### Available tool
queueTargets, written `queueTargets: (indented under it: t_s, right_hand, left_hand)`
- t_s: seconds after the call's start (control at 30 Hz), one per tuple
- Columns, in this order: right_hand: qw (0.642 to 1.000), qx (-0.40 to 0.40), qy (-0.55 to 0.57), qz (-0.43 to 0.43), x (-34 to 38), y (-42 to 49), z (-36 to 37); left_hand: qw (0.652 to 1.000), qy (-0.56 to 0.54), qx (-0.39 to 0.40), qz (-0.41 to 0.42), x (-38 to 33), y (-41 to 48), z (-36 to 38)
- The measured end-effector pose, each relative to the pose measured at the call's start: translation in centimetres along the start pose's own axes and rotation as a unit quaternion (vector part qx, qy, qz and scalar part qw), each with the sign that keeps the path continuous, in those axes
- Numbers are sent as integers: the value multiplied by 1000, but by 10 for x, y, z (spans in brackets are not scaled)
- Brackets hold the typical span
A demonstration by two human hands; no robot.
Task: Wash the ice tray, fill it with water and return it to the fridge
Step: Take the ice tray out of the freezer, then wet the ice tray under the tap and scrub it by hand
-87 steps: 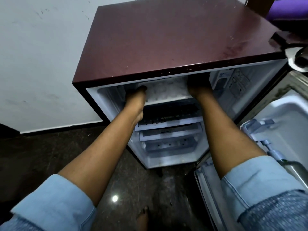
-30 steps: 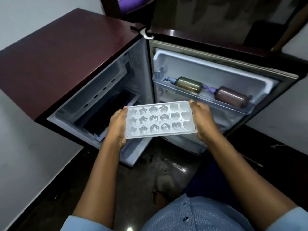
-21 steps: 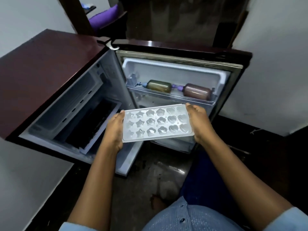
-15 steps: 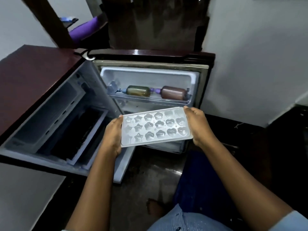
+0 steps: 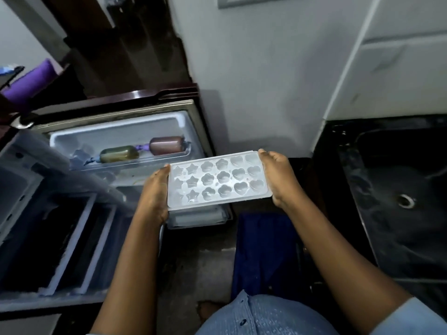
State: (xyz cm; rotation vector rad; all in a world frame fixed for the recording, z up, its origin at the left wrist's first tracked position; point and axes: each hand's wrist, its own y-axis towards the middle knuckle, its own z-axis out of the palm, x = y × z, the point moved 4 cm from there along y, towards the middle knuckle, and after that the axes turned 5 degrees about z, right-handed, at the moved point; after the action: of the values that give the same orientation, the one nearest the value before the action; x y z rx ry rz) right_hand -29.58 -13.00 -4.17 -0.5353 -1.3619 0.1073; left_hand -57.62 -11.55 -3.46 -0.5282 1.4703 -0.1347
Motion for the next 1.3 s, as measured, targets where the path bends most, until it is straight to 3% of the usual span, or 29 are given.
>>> queueTargets:
  t_s: [0.43, 0.7, 0.97, 1.3]
  right_hand:
    - [983, -174, 61, -18, -1, -6, -155]
    - [950, -295, 103, 11, -7, -18, -226]
    - [882, -429, 196, 13, -4, -30, -276]
    - [801, -539, 258, 8, -2, -57, -319]
  left_hand:
    - [984, 88, 153, -11, 4, -7, 170]
    - [946, 187, 265, -17, 15, 8, 280]
    - [872, 278, 403, 12, 12, 20, 406]
    - [775, 331, 535, 51, 32, -5, 518]
